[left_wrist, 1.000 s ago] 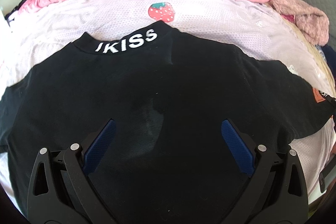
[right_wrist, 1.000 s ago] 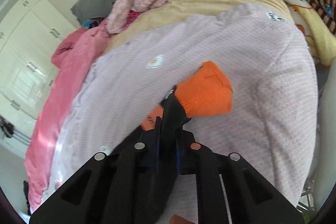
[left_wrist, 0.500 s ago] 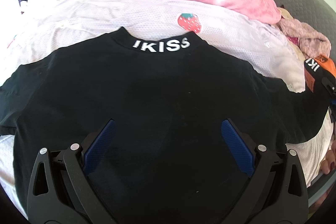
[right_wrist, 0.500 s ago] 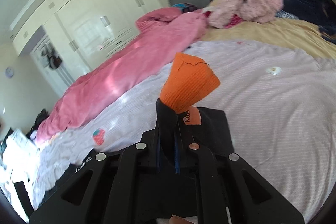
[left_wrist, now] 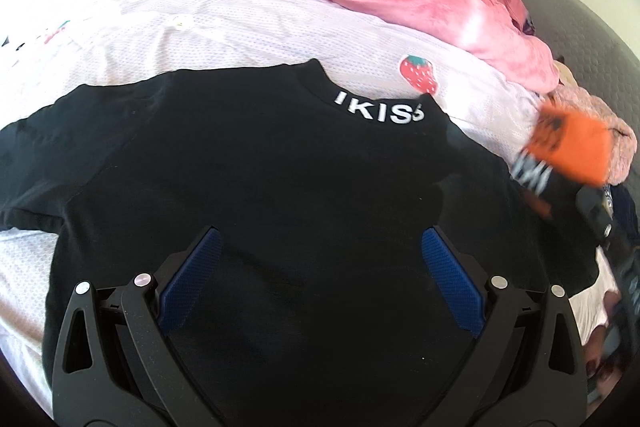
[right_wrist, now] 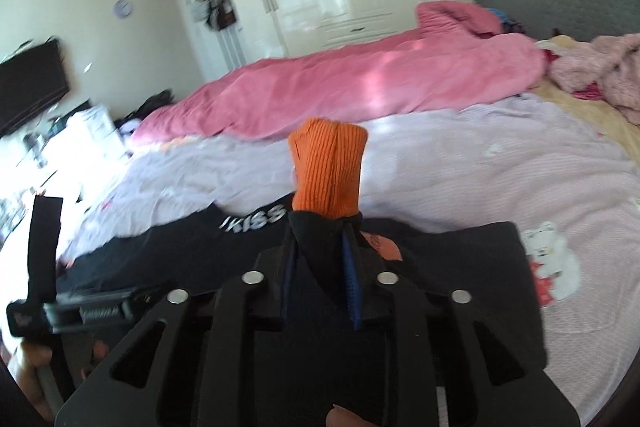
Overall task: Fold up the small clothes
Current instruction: 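Lift the sleeve with the right tool, lay it across the shirt body, release, then grasp the orange cuff with the left tool and lift it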
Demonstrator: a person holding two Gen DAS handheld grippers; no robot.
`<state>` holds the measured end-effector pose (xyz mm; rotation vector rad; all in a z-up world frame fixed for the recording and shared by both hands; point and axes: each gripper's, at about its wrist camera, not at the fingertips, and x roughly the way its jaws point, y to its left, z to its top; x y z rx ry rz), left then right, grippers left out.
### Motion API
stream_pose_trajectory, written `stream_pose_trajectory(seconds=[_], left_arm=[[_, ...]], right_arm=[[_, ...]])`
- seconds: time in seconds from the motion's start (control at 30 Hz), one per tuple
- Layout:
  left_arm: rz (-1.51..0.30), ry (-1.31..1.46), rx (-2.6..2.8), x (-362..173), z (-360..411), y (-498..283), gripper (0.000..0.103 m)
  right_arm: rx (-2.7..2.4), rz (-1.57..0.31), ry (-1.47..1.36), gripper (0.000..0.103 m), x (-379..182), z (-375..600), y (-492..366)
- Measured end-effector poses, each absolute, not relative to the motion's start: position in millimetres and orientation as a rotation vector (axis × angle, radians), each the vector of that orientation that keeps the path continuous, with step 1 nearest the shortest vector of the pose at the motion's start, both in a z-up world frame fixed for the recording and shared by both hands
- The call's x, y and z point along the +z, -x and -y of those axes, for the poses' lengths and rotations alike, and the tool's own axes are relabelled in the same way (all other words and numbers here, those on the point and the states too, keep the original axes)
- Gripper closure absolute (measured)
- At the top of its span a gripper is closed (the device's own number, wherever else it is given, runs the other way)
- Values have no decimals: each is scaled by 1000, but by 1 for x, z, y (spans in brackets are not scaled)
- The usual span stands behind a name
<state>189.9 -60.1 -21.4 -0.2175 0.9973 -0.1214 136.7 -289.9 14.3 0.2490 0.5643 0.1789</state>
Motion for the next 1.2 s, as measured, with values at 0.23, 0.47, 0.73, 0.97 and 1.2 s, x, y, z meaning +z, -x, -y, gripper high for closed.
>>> stream_pose_trajectory(seconds=[0.23, 0.47, 0.73, 0.97, 1.2], left_arm=[[-992, 293, -185, -23, 61, -188, 9], [-1046, 273, -320, -33, 105, -191, 35], [-1164, 381, -432, -58, 139, -200, 55], [-1172, 420, -434, -64, 151, -207, 80], [-1092, 396, -493, -47, 148, -199, 98]], right_arm=[[224, -527, -263, 54, 24, 290, -128], [-9, -649, -233, 54, 1, 319, -139], [-132, -702, -287, 54, -14, 348, -140], [-152, -694, -347, 54, -14, 361, -138], [-168, -687, -395, 54, -13, 373, -136]])
